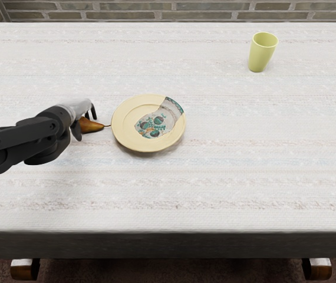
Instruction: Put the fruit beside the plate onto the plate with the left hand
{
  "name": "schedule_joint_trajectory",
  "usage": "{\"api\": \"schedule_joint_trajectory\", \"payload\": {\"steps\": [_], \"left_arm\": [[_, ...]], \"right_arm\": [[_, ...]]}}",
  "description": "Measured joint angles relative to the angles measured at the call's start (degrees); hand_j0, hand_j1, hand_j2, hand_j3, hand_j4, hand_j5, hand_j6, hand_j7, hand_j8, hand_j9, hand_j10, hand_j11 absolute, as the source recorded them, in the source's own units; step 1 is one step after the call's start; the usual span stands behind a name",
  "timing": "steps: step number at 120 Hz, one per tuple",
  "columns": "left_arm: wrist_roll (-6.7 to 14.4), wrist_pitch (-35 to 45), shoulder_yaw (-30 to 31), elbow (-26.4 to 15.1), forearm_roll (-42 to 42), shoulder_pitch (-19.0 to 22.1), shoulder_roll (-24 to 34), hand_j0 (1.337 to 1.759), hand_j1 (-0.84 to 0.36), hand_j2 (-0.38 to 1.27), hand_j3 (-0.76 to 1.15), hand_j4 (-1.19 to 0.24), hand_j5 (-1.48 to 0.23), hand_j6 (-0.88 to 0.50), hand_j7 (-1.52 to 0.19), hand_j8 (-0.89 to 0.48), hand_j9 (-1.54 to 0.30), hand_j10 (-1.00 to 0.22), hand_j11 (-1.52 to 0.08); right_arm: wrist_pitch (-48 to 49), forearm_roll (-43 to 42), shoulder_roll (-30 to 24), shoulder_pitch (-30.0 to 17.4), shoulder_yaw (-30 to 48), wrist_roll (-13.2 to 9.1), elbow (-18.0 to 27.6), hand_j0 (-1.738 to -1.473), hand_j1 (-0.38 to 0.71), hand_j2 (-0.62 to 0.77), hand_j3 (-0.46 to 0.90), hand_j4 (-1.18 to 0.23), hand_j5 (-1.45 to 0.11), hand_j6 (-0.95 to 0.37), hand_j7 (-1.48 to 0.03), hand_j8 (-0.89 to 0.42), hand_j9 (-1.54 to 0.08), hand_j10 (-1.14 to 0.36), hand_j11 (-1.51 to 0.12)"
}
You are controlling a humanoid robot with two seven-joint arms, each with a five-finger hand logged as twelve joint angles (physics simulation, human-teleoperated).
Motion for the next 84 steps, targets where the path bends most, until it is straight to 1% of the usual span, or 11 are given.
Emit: {"api": "schedule_joint_trajectory", "payload": {"steps": [14,35,47,54,58,63,64,65,74,79,84], "left_arm": [[0.0,0.0,0.0,0.1,0.0,0.0,0.0,1.658,-0.23,0.10,0.00,-0.49,-0.63,-0.49,-0.63,-0.49,-0.63,-0.49,-0.63],[0.0,-0.1,0.0,0.2,0.1,0.1,-0.1,1.658,-0.30,0.12,0.00,-0.55,-0.71,-0.54,-0.71,-0.55,-0.71,-0.55,-0.71],[0.0,-0.2,0.0,0.2,0.1,0.2,-0.1,1.656,-0.32,0.21,0.00,-0.59,-0.77,-0.54,-0.78,-0.54,-0.79,-0.60,-0.79],[0.0,-0.2,0.0,0.2,0.2,0.2,-0.1,1.655,-0.32,0.21,0.00,-0.59,-0.81,-0.54,-0.82,-0.53,-0.83,-0.63,-0.83],[0.0,-0.3,0.0,0.2,0.2,0.3,-0.3,1.654,-0.32,0.23,0.00,-0.60,-0.83,-0.54,-0.84,-0.54,-0.85,-0.64,-0.85],[0.0,-0.3,0.0,0.2,0.2,0.3,-0.4,1.662,-0.32,0.27,-0.07,-0.61,-0.85,-0.54,-0.86,-0.52,-0.87,-0.66,-0.87],[0.0,-0.3,0.0,0.2,0.2,0.3,-0.4,1.662,-0.32,0.26,-0.06,-0.61,-0.86,-0.54,-0.86,-0.52,-0.87,-0.66,-0.87],[0.1,-0.3,0.0,0.2,0.2,0.3,-0.4,1.661,-0.32,0.28,-0.11,-0.61,-0.86,-0.54,-0.87,-0.52,-0.88,-0.66,-0.88],[0.1,-0.4,0.0,0.2,0.2,0.1,-0.4,1.661,-0.33,0.36,-0.20,-0.62,-0.90,-0.53,-0.90,-0.52,-0.91,-0.69,-0.90],[0.1,-0.5,0.0,0.2,0.1,0.1,-0.4,1.660,-0.34,0.37,-0.17,-0.62,-0.92,-0.53,-0.92,-0.51,-0.92,-0.71,-0.92],[0.1,-0.5,0.0,0.2,0.0,-0.1,-0.4,1.658,-0.36,0.38,-0.15,-0.60,-0.94,-0.51,-0.93,-0.55,-0.93,-0.70,-0.93]], "right_arm": [[0.0,0.0,0.0,0.0,0.0,0.0,0.0,-1.658,-0.35,0.00,0.00,0.00,0.00,0.00,0.00,0.00,0.00,0.00,0.00],[0.0,0.0,0.0,0.0,0.0,0.0,-0.1,-1.658,-0.35,0.00,0.00,0.00,0.00,0.00,0.00,0.00,0.00,0.00,0.00],[0.0,0.0,0.0,0.0,0.0,0.0,-0.1,-1.658,-0.35,0.00,0.00,0.00,0.00,0.00,0.00,0.00,0.00,0.00,0.00],[0.0,0.0,0.0,0.0,0.0,0.0,-0.1,-1.658,-0.35,0.00,0.00,0.00,0.00,0.00,0.00,0.00,0.00,0.00,0.00],[0.0,0.0,0.0,0.0,0.0,0.0,-0.1,-1.658,-0.35,0.00,0.00,0.00,0.00,0.00,0.00,0.00,0.00,0.00,0.00],[0.0,0.0,0.0,0.0,0.0,0.0,-0.1,-1.658,-0.35,0.00,0.00,0.00,0.00,0.00,0.00,0.00,0.00,0.00,0.00],[0.0,0.0,0.0,0.0,0.0,0.0,-0.1,-1.658,-0.35,0.00,0.00,0.00,0.00,0.00,0.00,0.00,0.00,0.00,0.00],[0.0,0.0,0.0,0.0,0.0,0.0,-0.1,-1.658,-0.35,0.00,0.00,0.00,0.00,0.00,0.00,0.00,0.00,0.00,0.00],[0.0,0.0,0.0,0.0,0.0,0.0,-0.1,-1.658,-0.35,0.00,0.00,0.00,0.00,0.00,0.00,0.00,0.00,0.00,0.00],[0.0,0.0,0.0,0.0,0.0,0.0,-0.1,-1.658,-0.35,0.00,0.00,0.00,0.00,0.00,0.00,0.00,0.00,0.00,0.00],[0.0,0.0,0.0,0.0,0.0,0.0,-0.1,-1.658,-0.35,0.00,0.00,0.00,0.00,0.00,0.00,0.00,0.00,0.00,0.00]]}}
